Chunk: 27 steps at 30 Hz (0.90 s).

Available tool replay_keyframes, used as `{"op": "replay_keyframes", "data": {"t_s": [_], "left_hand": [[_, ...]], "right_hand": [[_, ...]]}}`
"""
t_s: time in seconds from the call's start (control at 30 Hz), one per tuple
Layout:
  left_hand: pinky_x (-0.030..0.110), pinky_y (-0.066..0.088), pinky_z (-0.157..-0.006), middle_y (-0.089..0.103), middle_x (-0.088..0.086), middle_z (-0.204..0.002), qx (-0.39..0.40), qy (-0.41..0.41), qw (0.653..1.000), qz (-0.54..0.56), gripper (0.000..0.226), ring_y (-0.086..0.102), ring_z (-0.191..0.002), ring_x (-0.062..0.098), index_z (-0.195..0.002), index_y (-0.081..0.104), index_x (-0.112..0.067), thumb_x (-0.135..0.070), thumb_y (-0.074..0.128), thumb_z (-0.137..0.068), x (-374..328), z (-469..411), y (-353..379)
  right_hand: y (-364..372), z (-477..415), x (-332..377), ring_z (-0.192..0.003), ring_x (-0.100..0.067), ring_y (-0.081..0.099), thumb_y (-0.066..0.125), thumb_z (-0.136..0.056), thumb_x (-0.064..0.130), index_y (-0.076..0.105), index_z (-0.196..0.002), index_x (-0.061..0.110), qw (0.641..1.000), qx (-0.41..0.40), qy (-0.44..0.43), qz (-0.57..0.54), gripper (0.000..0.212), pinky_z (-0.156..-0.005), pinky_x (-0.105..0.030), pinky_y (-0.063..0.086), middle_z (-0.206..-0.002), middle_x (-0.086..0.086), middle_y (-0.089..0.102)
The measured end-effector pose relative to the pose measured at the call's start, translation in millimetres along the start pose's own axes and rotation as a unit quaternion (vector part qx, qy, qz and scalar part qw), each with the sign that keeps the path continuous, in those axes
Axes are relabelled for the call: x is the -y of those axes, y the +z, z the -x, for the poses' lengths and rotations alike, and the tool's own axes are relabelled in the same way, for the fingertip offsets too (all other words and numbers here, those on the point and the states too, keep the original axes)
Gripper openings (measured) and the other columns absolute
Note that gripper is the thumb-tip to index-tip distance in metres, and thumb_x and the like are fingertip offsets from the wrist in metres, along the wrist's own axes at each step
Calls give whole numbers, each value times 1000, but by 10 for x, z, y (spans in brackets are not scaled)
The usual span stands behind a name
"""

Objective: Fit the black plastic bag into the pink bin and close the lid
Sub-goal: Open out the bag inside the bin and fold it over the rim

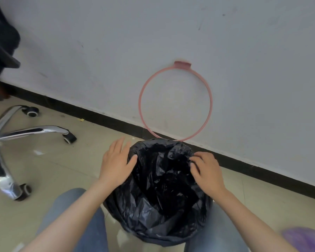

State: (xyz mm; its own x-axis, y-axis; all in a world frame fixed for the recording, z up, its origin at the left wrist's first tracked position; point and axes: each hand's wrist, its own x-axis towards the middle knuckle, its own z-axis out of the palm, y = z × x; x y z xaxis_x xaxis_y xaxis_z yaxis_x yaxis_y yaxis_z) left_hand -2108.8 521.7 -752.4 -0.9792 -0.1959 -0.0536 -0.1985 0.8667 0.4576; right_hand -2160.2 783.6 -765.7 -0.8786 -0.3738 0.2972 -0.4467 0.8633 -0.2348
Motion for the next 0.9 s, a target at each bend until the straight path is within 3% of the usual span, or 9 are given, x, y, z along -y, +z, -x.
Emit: {"op": "replay_keyframes", "data": {"t_s": [0.07,0.13,0.2,0.4,0.57,0.6,0.7,0.77,0.9], "left_hand": [[37,6,-119,-1,6,-158,44,-4,999,-21,64,-4,-146,21,-147,7,-15,-45,30,-94,44,209,80],[34,5,-119,-4,6,-158,82,-31,996,12,70,-4,-146,20,-147,1,-12,-46,31,-94,66,334,192],[33,10,-118,-3,6,-158,82,-62,990,94,72,1,-146,20,-146,-1,-11,-43,36,-94,71,377,301],[41,32,-113,29,8,-151,14,-91,975,201,65,30,-137,22,-144,17,-15,-41,42,-91,110,361,443],[37,32,-112,33,6,-149,7,-95,967,235,59,32,-136,20,-144,20,-16,-41,36,-93,78,363,453],[36,32,-110,35,7,-147,1,-92,967,239,56,33,-135,20,-143,22,-16,-40,35,-94,74,363,450],[29,31,-101,39,7,-144,-10,-92,964,250,50,35,-132,20,-141,25,-15,-33,33,-96,55,363,446],[26,31,-96,41,6,-142,-16,-88,963,256,46,37,-130,19,-140,27,-17,-32,31,-96,39,371,446],[28,28,-104,35,6,-147,-10,-97,961,261,50,32,-134,19,-144,20,-16,-32,29,-97,43,371,457]], "right_hand": [[-74,153,187,-119,-31,50,18,-88,56,60,-115,16,969,212,-129,17,64,-98,-47,43,-122,-9,62],[-122,244,306,-140,-25,19,-4,-64,74,36,-135,25,881,444,-145,70,96,-114,-48,15,-148,-6,35],[-75,279,330,-143,-26,0,-8,-54,77,21,-141,30,821,535,-129,148,103,-115,-50,-2,-155,-8,13],[35,192,300,-140,-31,15,16,-86,66,29,-139,22,718,623,-66,302,71,-116,-48,0,-151,-14,26],[-22,86,729,-132,-29,34,26,-95,48,37,-134,12,898,439,-11,17,54,-111,-41,25,-143,-14,39],[-33,99,893,-138,-23,26,26,-95,47,29,-139,15,891,441,36,-100,55,-114,-37,19,-150,-9,30],[-22,240,1338,-141,-12,12,24,-94,50,12,-143,21,767,529,150,-330,58,-116,-29,8,-154,7,14],[29,317,1450,-141,-11,13,23,-96,46,9,-143,22,711,582,151,-364,55,-113,-24,10,-149,15,17],[36,310,1423,-142,-13,11,22,-96,45,7,-144,20,691,616,148,-348,55,-115,-29,10,-155,6,12]]}}
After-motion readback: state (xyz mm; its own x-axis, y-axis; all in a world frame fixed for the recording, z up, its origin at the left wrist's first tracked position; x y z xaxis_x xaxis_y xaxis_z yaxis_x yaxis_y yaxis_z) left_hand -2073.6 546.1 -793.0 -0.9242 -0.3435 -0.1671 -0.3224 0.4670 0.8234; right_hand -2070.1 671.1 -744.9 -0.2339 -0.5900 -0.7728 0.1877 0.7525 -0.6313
